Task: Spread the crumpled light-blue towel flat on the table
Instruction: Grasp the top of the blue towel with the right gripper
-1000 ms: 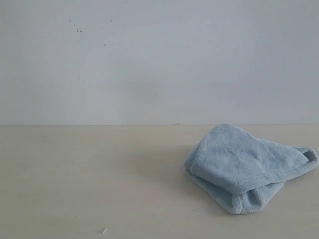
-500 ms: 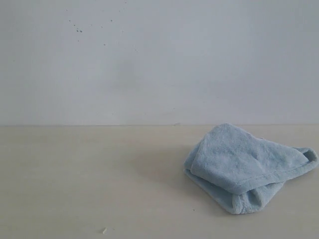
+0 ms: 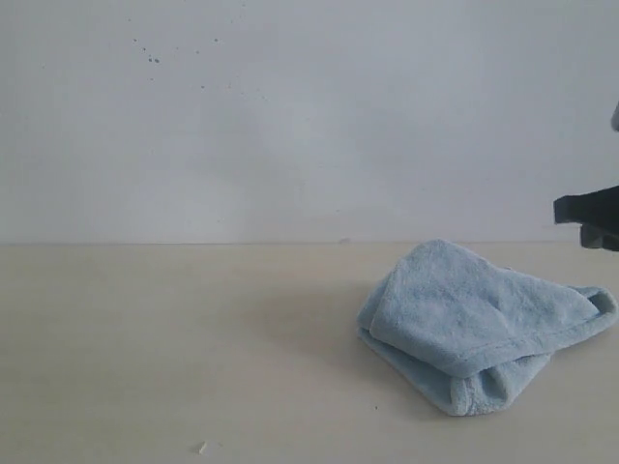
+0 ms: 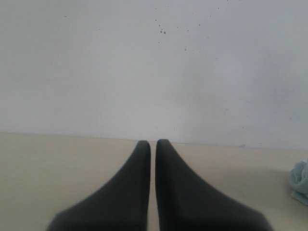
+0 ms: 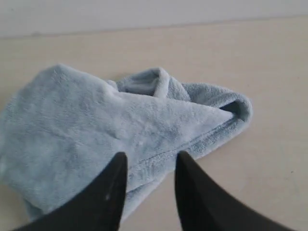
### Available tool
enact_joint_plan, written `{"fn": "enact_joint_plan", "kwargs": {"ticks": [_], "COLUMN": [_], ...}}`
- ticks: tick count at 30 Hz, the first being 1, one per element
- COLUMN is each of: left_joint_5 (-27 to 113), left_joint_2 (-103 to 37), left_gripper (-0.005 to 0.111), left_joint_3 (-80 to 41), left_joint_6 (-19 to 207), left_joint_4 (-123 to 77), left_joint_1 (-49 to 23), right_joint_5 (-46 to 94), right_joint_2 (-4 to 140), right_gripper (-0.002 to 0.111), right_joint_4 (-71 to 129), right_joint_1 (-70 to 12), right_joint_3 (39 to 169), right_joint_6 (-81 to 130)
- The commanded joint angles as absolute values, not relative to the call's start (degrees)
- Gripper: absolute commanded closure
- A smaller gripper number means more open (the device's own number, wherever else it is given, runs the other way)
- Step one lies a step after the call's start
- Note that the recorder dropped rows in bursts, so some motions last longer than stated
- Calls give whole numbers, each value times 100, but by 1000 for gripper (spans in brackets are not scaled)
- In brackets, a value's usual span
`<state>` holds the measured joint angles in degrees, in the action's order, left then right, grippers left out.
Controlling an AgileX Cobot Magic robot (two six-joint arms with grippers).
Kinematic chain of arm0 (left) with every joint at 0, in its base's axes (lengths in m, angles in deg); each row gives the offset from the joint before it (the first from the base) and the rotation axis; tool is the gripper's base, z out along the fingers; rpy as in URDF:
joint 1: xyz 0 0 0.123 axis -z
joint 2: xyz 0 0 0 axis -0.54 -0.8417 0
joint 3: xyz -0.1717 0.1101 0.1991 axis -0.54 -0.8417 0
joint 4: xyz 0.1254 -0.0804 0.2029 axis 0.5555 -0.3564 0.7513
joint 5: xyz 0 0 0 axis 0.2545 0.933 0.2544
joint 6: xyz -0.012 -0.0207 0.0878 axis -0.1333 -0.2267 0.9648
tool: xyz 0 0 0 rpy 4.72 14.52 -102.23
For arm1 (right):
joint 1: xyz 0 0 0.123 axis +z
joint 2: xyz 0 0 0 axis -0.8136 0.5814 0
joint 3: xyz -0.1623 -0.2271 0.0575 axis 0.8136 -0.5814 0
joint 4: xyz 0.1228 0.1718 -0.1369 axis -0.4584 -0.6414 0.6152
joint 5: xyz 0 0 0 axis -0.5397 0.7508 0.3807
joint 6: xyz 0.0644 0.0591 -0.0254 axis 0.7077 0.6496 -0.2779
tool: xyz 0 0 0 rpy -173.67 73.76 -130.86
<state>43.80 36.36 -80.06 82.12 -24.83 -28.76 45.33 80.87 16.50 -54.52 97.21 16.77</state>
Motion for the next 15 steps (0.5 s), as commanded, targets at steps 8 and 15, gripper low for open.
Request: {"fn": "enact_joint_plan", "kwargs": {"ticks": [8, 15], "left_joint_5": [4382, 4382], "left_joint_2": [3653, 3653], "left_gripper": [103, 103], "left_joint_3": [-8023, -8023], "left_joint_6": [8222, 8222], "left_joint_4": [-2521, -2498], "left_joint_1": [-2889, -2889], "right_joint_5": [4939, 5016], "right_joint_2": [9995, 10820], "right_gripper": [56, 56], "right_joint_4": [-551, -657], "right_joint_1": [-5171, -4908], "right_joint_3": [10265, 10595], "right_joint_6": [-1323, -1413]}}
